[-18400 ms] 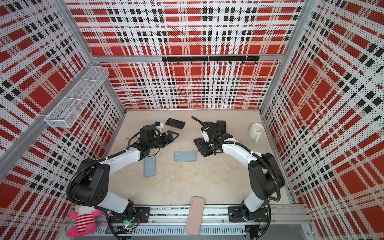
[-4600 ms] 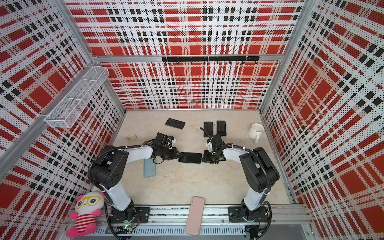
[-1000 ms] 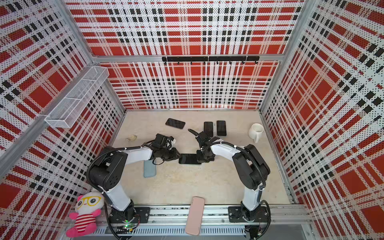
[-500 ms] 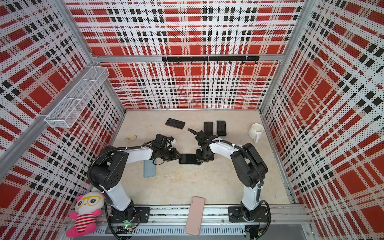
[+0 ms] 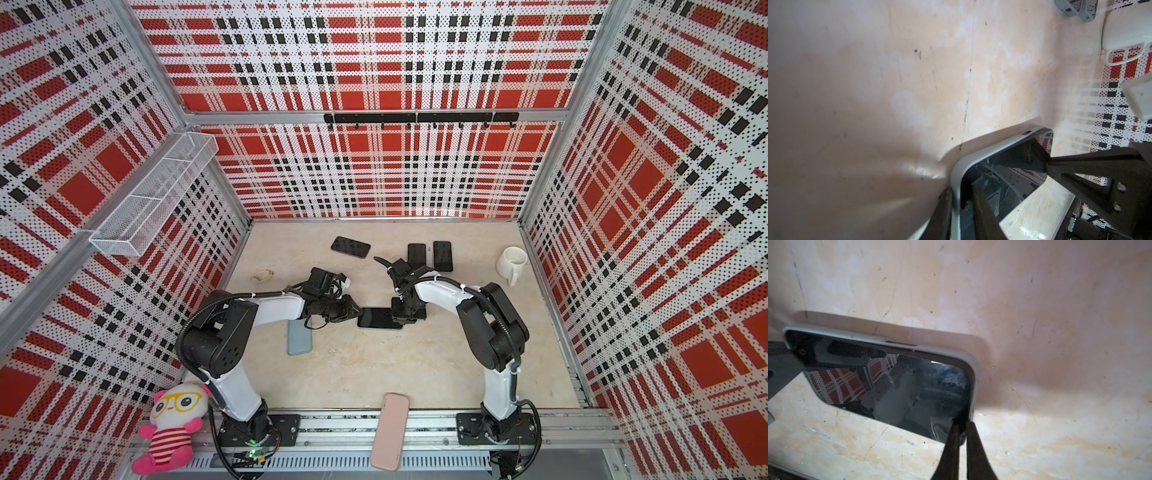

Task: Put the phone into the phone case

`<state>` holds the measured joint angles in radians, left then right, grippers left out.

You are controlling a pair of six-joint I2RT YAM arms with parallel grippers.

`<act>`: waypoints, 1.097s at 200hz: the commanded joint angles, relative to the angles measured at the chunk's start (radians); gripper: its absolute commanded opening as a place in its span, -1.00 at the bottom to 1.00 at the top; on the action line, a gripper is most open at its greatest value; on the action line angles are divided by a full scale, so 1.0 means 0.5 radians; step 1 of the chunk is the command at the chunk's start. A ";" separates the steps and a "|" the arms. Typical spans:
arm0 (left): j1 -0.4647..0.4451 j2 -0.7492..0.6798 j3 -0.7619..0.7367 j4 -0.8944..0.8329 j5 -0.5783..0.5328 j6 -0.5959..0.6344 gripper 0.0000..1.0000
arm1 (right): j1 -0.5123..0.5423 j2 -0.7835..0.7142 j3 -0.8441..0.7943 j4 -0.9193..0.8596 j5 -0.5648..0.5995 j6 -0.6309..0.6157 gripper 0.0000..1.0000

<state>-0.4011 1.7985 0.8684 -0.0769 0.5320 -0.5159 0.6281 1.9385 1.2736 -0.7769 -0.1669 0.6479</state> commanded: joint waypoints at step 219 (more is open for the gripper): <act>-0.038 -0.163 0.079 -0.119 -0.265 0.142 -0.33 | -0.225 -0.449 -0.243 0.245 -0.165 -0.209 -0.55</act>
<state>-0.4095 1.7527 0.8879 -0.1059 0.4389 -0.4728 0.5072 1.7306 1.2251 -0.7124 -0.2180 0.5365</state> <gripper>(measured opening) 0.334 0.225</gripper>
